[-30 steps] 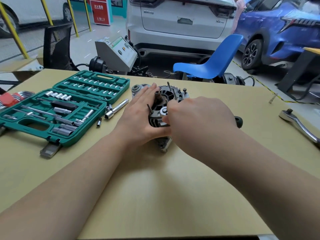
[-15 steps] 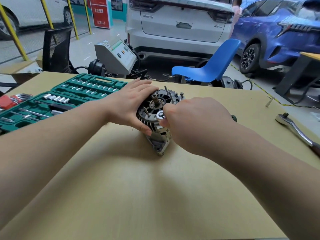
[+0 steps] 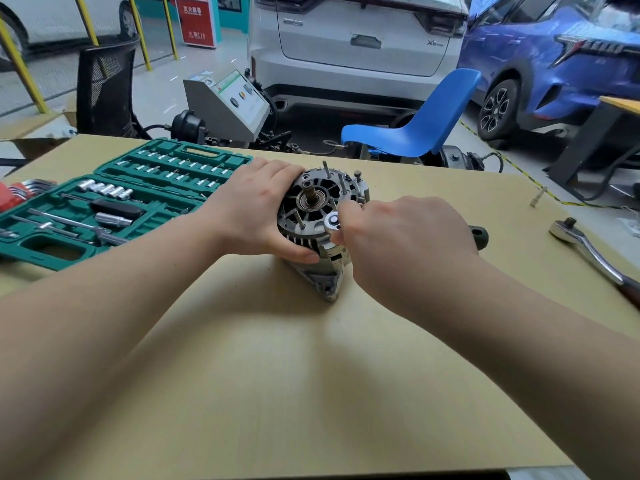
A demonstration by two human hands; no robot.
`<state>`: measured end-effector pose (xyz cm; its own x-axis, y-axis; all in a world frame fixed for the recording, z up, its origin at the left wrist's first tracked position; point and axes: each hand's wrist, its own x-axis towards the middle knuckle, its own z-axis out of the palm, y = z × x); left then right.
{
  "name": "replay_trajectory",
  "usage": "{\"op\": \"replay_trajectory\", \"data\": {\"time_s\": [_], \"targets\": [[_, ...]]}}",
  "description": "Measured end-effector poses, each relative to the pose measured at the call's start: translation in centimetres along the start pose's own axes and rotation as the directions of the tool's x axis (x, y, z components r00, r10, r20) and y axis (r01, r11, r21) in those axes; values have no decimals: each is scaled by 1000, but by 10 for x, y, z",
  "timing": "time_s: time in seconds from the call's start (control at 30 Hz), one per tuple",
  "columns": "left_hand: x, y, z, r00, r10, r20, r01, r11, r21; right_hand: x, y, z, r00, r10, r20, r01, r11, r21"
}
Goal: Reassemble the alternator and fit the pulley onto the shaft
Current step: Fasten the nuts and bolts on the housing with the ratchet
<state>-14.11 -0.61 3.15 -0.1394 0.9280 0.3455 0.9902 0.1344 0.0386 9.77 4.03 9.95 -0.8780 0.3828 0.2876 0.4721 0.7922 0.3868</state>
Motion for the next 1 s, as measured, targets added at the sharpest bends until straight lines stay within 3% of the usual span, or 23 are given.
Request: {"op": "replay_trajectory", "data": {"time_s": [0.47,0.6,0.77,0.83,0.9,1.0], "targets": [[-11,27,-2,980,-191,-51,195,975,107,-5,0,14,987,160,15,-161,985,67],[-13,30,-1,976,-210,-60,215,973,83,-7,2,15,989,149,0,-148,985,91],[-16,29,2,970,-237,-47,239,971,25,-6,23,2,996,87,30,-92,933,347],[-16,27,2,972,-228,-51,229,973,13,-4,39,-6,995,42,92,-91,771,630],[-14,23,2,976,-214,-45,213,977,-12,-2,58,-6,997,35,62,-71,475,877],[-9,11,-1,987,-158,-5,157,984,-85,6,79,17,991,105,77,-84,59,995]]}}
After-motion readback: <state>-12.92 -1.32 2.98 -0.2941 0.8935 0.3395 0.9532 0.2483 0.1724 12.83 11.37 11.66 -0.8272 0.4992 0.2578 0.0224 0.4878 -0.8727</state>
